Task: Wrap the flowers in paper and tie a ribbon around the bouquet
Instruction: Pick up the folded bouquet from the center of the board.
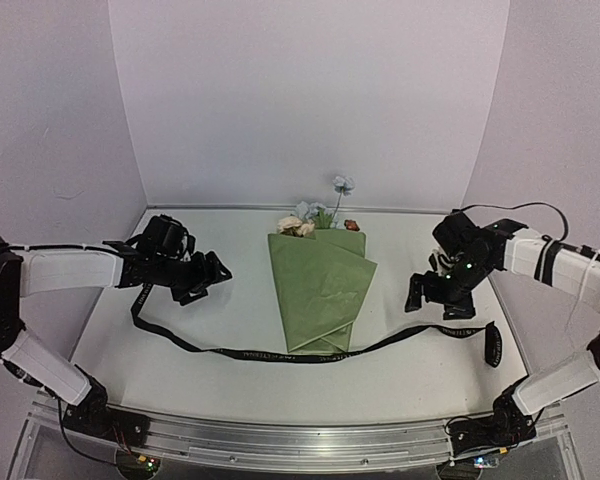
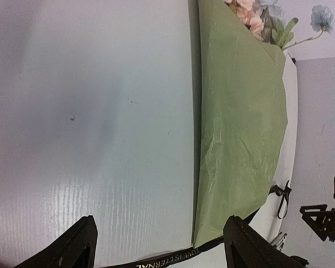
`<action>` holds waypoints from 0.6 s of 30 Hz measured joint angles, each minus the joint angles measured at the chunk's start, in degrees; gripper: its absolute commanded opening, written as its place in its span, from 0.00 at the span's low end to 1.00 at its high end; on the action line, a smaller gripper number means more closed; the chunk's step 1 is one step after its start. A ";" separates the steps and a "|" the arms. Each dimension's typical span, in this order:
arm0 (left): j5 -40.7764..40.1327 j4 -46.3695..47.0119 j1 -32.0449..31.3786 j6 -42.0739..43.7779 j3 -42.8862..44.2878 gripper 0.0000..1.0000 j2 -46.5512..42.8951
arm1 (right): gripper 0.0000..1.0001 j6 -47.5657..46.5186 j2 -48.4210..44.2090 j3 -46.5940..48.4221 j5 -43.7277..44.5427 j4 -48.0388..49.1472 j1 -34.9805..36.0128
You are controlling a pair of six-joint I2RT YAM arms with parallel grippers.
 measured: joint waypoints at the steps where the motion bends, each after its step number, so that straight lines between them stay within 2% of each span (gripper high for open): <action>1: 1.96 0.88 0.00 0.27 0.46 0.80 1.95 | 0.98 1.09 1.54 0.00 -1.17 3.08 0.96; 10: 17.09 10.77 -0.03 1.35 5.15 0.75 17.36 | 0.92 8.28 14.20 0.03 -8.63 24.37 3.19; 18: 23.97 16.49 -0.51 -0.11 9.73 0.61 26.58 | 0.74 13.83 23.56 0.32 -13.73 37.25 3.79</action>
